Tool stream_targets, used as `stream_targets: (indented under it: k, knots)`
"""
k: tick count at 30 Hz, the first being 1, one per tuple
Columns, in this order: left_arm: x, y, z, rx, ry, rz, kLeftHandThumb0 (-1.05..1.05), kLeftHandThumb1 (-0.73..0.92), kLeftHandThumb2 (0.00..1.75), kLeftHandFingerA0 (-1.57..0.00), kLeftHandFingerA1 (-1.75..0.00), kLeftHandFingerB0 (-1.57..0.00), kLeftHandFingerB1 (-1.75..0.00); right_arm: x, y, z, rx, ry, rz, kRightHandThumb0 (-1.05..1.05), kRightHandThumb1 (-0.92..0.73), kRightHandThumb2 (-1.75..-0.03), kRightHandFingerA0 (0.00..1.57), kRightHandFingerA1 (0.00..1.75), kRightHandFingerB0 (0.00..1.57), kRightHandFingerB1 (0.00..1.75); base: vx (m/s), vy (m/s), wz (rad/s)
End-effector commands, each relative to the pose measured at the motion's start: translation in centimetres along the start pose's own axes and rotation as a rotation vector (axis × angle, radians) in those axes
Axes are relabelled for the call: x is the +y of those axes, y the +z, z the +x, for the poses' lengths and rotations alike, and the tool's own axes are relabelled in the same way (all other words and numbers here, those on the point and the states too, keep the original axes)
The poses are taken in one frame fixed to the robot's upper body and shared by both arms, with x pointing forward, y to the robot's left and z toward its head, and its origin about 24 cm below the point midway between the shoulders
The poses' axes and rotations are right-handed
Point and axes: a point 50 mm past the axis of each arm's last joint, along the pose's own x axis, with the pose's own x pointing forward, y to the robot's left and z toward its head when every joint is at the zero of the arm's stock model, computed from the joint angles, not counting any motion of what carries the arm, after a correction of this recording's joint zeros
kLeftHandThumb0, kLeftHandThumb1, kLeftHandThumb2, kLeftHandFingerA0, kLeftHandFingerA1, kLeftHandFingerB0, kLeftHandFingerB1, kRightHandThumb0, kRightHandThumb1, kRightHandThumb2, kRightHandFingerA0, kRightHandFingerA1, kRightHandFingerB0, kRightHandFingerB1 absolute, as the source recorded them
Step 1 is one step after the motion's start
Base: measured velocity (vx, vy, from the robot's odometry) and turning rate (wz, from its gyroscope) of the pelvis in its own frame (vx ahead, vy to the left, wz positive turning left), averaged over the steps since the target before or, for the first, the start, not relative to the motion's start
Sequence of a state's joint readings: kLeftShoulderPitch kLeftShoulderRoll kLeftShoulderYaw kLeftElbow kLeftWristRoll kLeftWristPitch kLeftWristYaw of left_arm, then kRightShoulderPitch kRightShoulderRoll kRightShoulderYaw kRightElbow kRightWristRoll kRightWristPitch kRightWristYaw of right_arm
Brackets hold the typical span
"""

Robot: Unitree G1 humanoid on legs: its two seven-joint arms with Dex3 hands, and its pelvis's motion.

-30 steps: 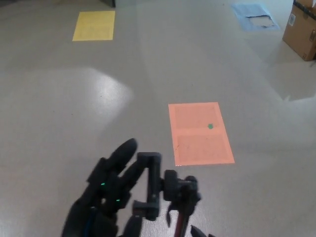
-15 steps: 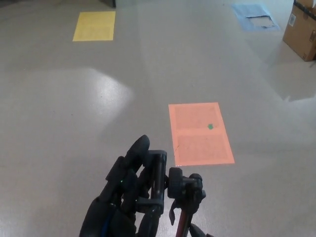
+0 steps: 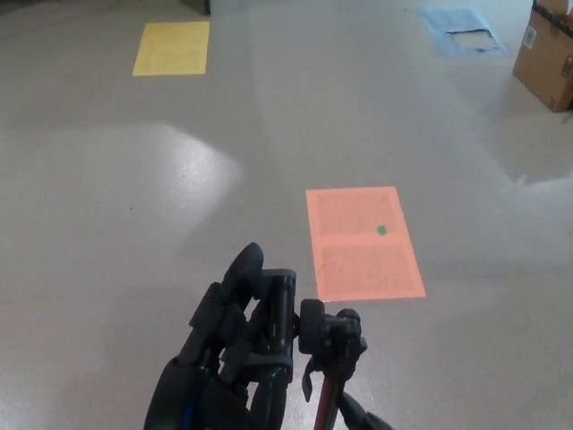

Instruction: A phone stand is kept on the floor and the robot uses both its hands to grab it and uses its left hand to extend the phone stand by pulling it upwards

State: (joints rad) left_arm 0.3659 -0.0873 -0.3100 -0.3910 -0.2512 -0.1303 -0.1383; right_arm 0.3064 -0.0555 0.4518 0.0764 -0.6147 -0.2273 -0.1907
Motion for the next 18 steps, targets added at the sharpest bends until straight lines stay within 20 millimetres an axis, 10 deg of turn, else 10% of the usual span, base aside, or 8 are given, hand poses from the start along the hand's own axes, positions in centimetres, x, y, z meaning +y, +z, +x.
stream_targets:
  k: [1, 10, 11, 13, 15, 16, 17, 18]
  knots:
    - [-0.7, -1.6, -0.5, 0.114, -0.002, -0.053, -0.77, 0.51, 0.93, -0.03, -0.42, -0.02, -0.28, -1.2, 0.6, 3.6, -0.052, -0.087, 0.28, -1.01, -0.65, -0.98, 0.0, 0.04, 0.0, 0.02, 0.0, 0.0, 0.0]
    - [-1.5, -1.4, -0.4, 0.072, -0.004, -0.096, -0.77, 0.5, 0.91, -0.09, -0.46, 0.0, -0.29, -1.0, 1.4, 6.3, -0.103, -0.079, 0.209, -0.64, -0.68, -0.86, 0.0, 0.0, 0.0, 0.0, 0.0, 0.0, 0.0]
    - [-1.7, -1.2, -0.5, 0.063, 0.004, -0.09, -0.39, 0.3, 0.94, 0.0, -0.49, 0.0, -0.49, -0.5, 1.2, 6.4, -0.08, -0.072, 0.161, -0.73, -0.75, -0.89, 0.0, 0.0, 0.0, 0.0, 0.0, 0.0, 0.0]
    - [-1.8, -1.0, -0.4, 0.055, 0.002, -0.101, -0.39, 0.29, 0.93, 0.0, -0.49, 0.0, -0.49, -0.1, 1.1, 6.4, -0.043, -0.059, 0.348, -0.81, -0.66, -0.86, 0.0, 0.0, 0.0, 0.0, 0.0, 0.0, 0.0]
    - [-2.0, -0.7, -0.3, 0.035, 0.025, -0.135, -0.73, 0.59, 0.59, -0.25, -0.34, -0.23, -0.29, -0.1, 1.0, 6.7, -0.036, -0.069, 0.272, -1.03, -0.71, -1.04, 0.0, 0.15, 0.0, 0.09, 0.0, 0.0, 0.0]
    - [-2.1, -0.6, -0.3, 0.036, 0.06, -0.145, -0.63, 0.54, 0.57, -0.36, -0.37, -0.41, -0.34, 0.0, 0.8, 6.8, -0.025, -0.079, 0.252, -0.79, -0.56, -0.93, 0.0, 0.33, 0.0, 0.17, 0.0, 0.0, 0.0]
    - [-2.3, -0.5, -0.2, 0.037, 0.104, -0.123, -0.45, 0.48, 0.56, -0.55, -0.46, -0.69, -0.46, 0.0, 0.7, 6.8, -0.019, -0.093, 0.259, -0.55, -0.81, -0.61, 0.12, 0.95, 0.07, 0.69, 0.0, 0.0, 0.0]
    - [-2.3, -0.4, -0.2, 0.036, 0.142, -0.092, -0.45, 0.48, 0.56, -0.55, -0.46, -0.69, -0.46, 0.0, 0.7, 6.8, -0.017, -0.106, 0.274, -0.55, -0.81, -0.61, 0.12, 0.95, 0.07, 0.69, 0.0, 0.0, 0.0]
